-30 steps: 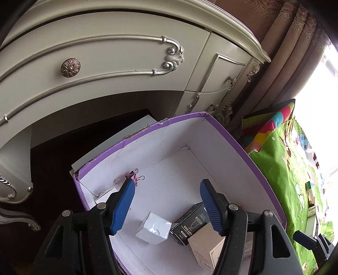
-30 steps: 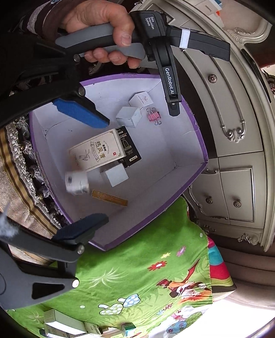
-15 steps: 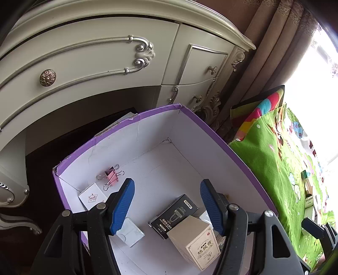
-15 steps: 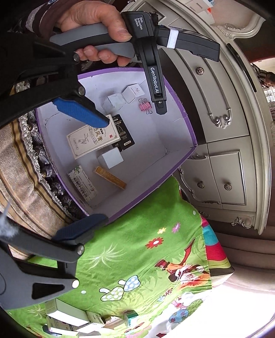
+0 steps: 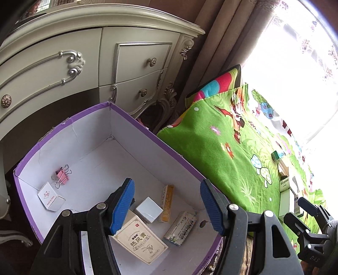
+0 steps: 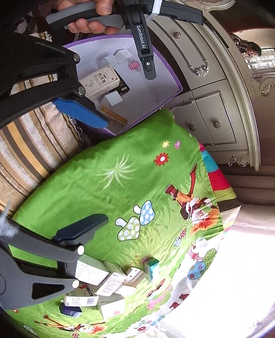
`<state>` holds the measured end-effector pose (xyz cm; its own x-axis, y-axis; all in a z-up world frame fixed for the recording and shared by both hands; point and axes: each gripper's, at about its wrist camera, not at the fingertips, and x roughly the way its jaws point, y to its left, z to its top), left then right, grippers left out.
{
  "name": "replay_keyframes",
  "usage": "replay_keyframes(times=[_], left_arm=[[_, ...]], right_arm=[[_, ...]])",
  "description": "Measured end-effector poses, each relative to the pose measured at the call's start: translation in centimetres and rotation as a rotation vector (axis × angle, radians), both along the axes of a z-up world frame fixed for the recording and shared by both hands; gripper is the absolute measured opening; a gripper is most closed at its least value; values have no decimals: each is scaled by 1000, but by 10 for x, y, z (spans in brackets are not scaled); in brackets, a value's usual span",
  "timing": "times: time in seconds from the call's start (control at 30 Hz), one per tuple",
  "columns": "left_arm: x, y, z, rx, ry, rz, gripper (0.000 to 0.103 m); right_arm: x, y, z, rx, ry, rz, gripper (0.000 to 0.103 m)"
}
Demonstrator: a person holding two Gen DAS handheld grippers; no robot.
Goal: Organize rigid objects
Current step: 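Move both tools back over the bed toward the remaining boxes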
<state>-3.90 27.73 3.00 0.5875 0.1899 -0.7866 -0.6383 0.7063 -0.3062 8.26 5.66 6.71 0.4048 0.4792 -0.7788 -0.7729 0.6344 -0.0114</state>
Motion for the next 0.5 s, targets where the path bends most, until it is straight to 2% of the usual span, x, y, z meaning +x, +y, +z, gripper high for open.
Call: replay_keyframes(times=[0.27,0.5], left_arm=[[39,-47,7,20,13,-109,65],[76,-93,13,46,27,-222,65]], right_arm=[[48,-66,10,57,-18,-158,86],[88,-120,1,88,2,-305,86]])
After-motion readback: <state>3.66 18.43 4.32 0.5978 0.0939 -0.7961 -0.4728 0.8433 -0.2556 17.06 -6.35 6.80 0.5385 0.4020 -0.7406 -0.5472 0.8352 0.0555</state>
